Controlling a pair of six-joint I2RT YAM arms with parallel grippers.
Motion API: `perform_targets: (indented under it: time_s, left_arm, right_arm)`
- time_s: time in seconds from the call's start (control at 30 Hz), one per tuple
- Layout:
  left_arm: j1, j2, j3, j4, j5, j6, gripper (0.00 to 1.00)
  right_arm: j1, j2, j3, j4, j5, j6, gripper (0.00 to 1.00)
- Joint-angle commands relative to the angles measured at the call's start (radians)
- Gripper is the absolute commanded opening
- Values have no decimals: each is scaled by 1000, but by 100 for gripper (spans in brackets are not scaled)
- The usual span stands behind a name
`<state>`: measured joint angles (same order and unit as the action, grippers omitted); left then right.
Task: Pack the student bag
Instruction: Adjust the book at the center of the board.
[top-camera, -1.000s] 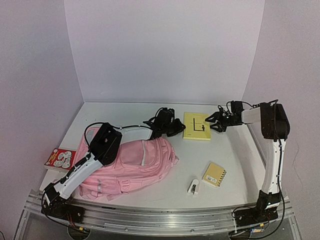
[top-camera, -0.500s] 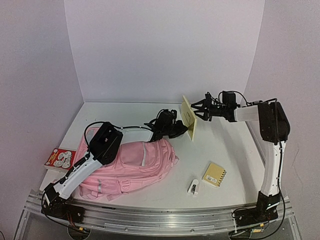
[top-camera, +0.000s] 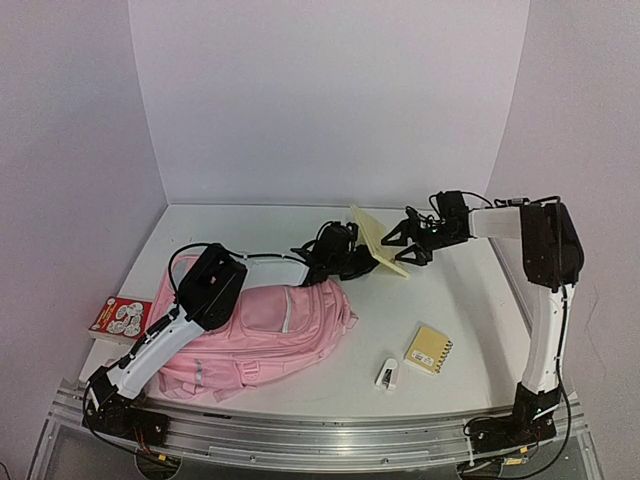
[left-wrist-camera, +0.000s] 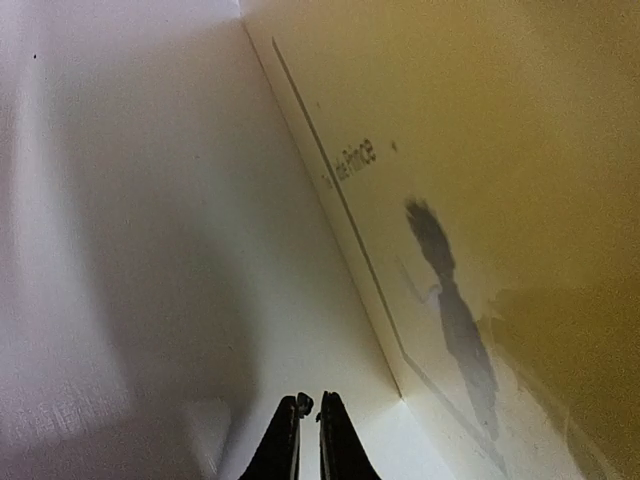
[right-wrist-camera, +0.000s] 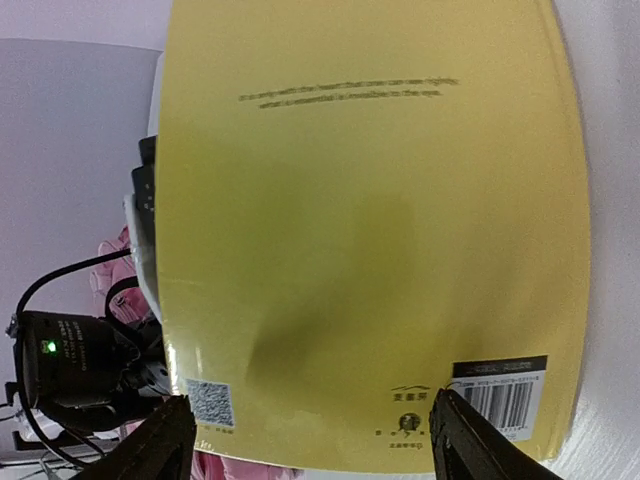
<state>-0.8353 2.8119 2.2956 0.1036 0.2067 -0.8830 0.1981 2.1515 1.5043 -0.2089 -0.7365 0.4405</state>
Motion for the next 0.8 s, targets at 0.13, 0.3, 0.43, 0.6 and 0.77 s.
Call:
perform_targets:
  time_s: [0.13,0.3,0.43,0.6,0.77]
  left_arm:
    - [-15,-41,-56,-78,5,32,9]
    - [-13,-52,-72,-80,4,31,9]
    - [-11,-130,-179,-62,-3,9,30]
    - [-6,-201,-255,-1,-9,11,79]
    - [8,-186,-223,-12,-4,10,100]
  right_arm:
    - [95,-199,-129,-25,299,-752,93]
    - [93,-217,-120,-38,348,-822,93]
    - [67,-176,-41,-48,472,-647,94]
    - [-33,9,217,-218,500,-414,98]
    - [-105,211,486,-313,472,-313,97]
